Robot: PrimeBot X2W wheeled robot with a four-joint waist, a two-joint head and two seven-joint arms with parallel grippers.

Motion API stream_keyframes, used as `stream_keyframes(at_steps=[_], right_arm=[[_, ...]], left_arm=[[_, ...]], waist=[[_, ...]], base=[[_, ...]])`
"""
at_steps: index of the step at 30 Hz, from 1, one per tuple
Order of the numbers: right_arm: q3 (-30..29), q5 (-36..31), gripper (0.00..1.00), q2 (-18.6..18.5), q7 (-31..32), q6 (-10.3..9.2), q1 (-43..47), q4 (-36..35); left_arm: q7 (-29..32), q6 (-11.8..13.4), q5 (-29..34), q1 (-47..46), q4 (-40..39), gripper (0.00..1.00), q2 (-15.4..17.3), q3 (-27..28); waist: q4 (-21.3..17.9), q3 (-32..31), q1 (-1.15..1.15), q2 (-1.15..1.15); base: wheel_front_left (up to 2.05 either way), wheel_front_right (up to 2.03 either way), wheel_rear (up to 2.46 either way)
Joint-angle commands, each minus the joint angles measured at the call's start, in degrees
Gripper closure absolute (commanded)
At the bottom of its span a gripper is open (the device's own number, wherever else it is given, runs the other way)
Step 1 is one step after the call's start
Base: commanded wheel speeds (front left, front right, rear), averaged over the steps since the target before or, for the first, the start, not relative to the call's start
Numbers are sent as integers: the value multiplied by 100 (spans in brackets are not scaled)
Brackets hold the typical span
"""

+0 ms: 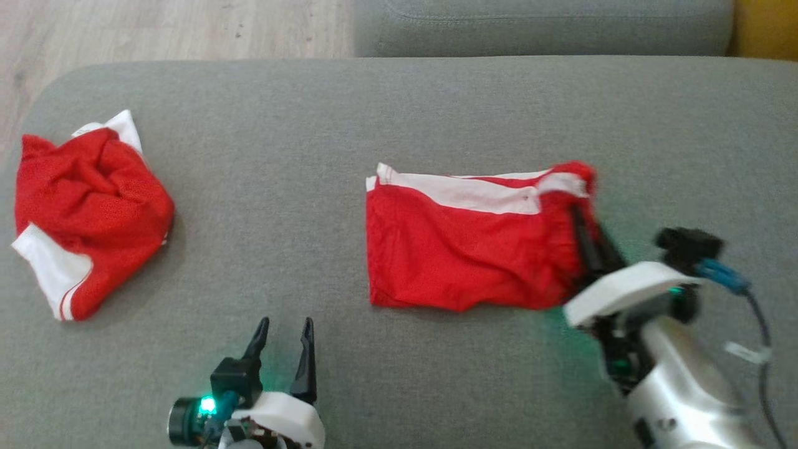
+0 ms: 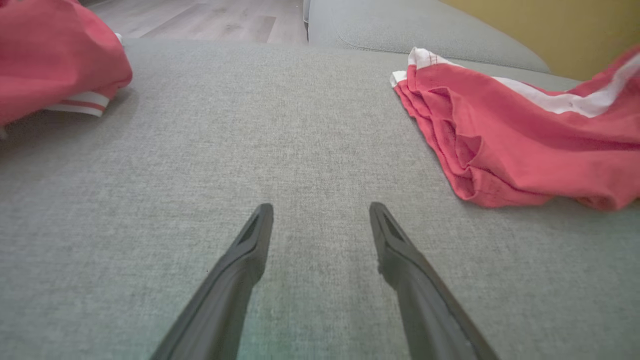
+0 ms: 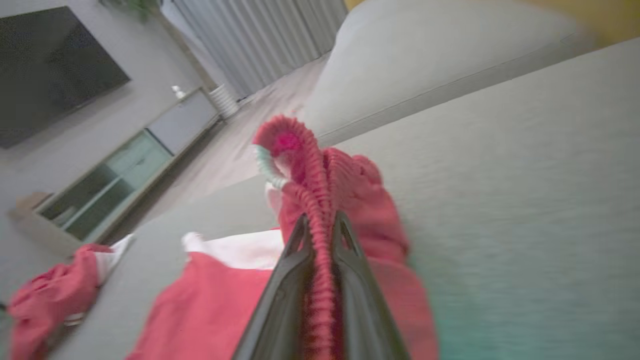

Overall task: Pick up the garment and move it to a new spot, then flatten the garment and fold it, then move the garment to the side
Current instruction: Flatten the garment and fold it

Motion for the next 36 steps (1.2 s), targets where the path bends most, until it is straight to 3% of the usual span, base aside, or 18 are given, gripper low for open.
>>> stream_keyframes(at_steps=[1, 5, 10, 11, 12, 13, 17, 23, 29, 36], right_arm=[[434, 323, 100, 176, 245, -4, -68, -490], [801, 626, 100, 350, 483, -4, -124, -736], [926, 531, 100, 499, 368, -4, -341, -373], [966, 489, 91, 521, 324, -4, -388, -275], [1009, 489, 18, 540, 288, -4, -421, -193], [1066, 516, 0, 555, 241, -4, -451, -149], [1333, 738, 0, 580, 33, -4, -509, -129], [1273, 410, 0, 467, -366, -4, -557, 53], [79, -746, 0, 197, -428, -4, -289, -142], [-975, -2093, 0, 320, -430, -4, 432, -705]], left_arm=[[-56, -7, -69, -111, -57, 0, 45, 59], [-56, 23, -112, -127, -25, 0, 45, -51], [-56, 45, -101, -90, 18, 0, 45, -118], [-56, 45, -94, -80, 30, 0, 45, -120], [-56, 44, -89, -71, 41, 0, 45, -120], [-56, 47, -85, -63, 48, 0, 45, -112], [-56, 55, -67, -27, 41, 0, 45, 2], [-56, 57, 31, -34, -151, 0, 45, 221], [-56, 18, 248, -48, -577, 0, 44, 491], [-56, 55, 537, 181, -1125, 0, 44, 814]], waist=[[168, -14, 0, 0], [509, -9, 0, 0], [964, 21, 0, 0], [1037, 30, 0, 0], [1094, 37, 0, 0], [1137, 40, 0, 0], [1126, 35, 0, 0], [713, -70, 0, 0], [166, -190, 0, 0], [-195, -363, 0, 0]], base=[[0, 0, 0], [0, 0, 0], [0, 0, 0], [0, 0, 0], [0, 0, 0], [0, 0, 0], [0, 0, 0], [0, 0, 0], [0, 0, 0], [0, 0, 0]])
